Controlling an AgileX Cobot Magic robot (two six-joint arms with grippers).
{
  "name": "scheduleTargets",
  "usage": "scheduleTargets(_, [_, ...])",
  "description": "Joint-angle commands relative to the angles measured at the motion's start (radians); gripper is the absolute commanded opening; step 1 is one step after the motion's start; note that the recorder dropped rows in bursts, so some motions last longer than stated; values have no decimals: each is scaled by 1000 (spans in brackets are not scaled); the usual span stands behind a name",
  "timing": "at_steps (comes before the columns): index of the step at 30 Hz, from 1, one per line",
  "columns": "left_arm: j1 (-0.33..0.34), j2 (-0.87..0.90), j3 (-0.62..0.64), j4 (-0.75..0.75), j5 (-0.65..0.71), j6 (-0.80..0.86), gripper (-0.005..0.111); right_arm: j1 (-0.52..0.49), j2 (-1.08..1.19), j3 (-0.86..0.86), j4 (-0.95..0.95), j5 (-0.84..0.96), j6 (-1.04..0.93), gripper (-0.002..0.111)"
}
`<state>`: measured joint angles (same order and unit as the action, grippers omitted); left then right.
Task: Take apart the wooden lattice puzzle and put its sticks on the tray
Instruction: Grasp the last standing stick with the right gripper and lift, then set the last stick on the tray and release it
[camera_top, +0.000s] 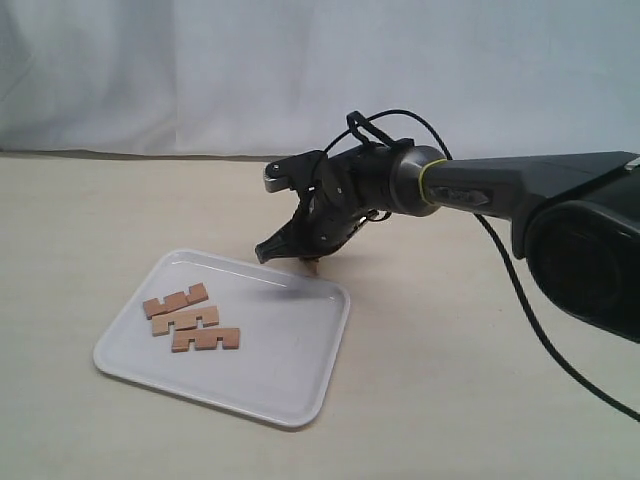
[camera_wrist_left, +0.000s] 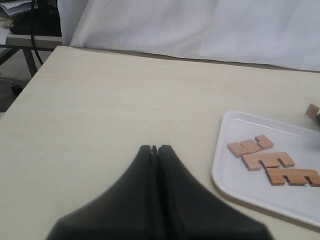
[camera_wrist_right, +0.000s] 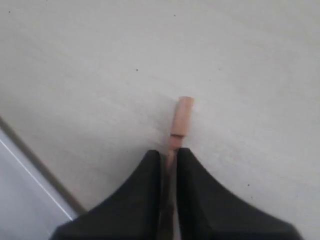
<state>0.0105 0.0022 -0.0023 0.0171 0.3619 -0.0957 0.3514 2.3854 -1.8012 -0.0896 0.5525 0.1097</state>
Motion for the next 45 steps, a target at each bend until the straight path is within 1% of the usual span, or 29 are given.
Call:
scheduleTargets(1, [-6, -2, 2, 1, -6, -3, 0, -5, -26, -1, -35, -24, 8, 5])
scheduleTargets(5, [-6, -2, 2, 1, -6, -3, 0, -2, -100, -1, -60, -18, -6, 5])
scheduleTargets(9, [-6, -2, 2, 1, -6, -3, 0, 13, -177, -1, -11, 35, -127, 5])
scheduleTargets(13, [-6, -2, 2, 1, -6, -3, 0, 33, -211, 6, 156, 100, -302, 5])
scheduleTargets(17, [-6, -2, 2, 1, -6, -3, 0, 45, -213, 66, 415, 136, -532, 5])
scheduleTargets(22, [-6, -2, 2, 1, -6, -3, 0, 55, -202, 150, 602, 127, -670, 5])
scheduleTargets(29, [-6, -2, 2, 1, -9, -3, 0, 92, -152, 170, 625, 102, -670, 5])
scheduleTargets(36, [-6, -2, 2, 1, -9, -3, 0, 92, -100, 170, 625, 72, -626, 5])
scheduleTargets(38, [-6, -2, 2, 1, -9, -3, 0, 92, -100, 170, 625, 57, -615, 10])
scheduleTargets(39, [-6, -2, 2, 1, -9, -3, 0, 92, -100, 170, 625, 44, -593, 19])
scheduleTargets(43, [-6, -2, 2, 1, -9, -3, 0, 92, -100, 168, 623, 41, -595, 38])
scheduleTargets(44, [-6, -2, 2, 1, -9, -3, 0, 92, -108, 164, 616, 25, -595, 45])
scheduleTargets(45, [-6, -2, 2, 1, -9, -3, 0, 90, -114, 161, 602, 20, -595, 48])
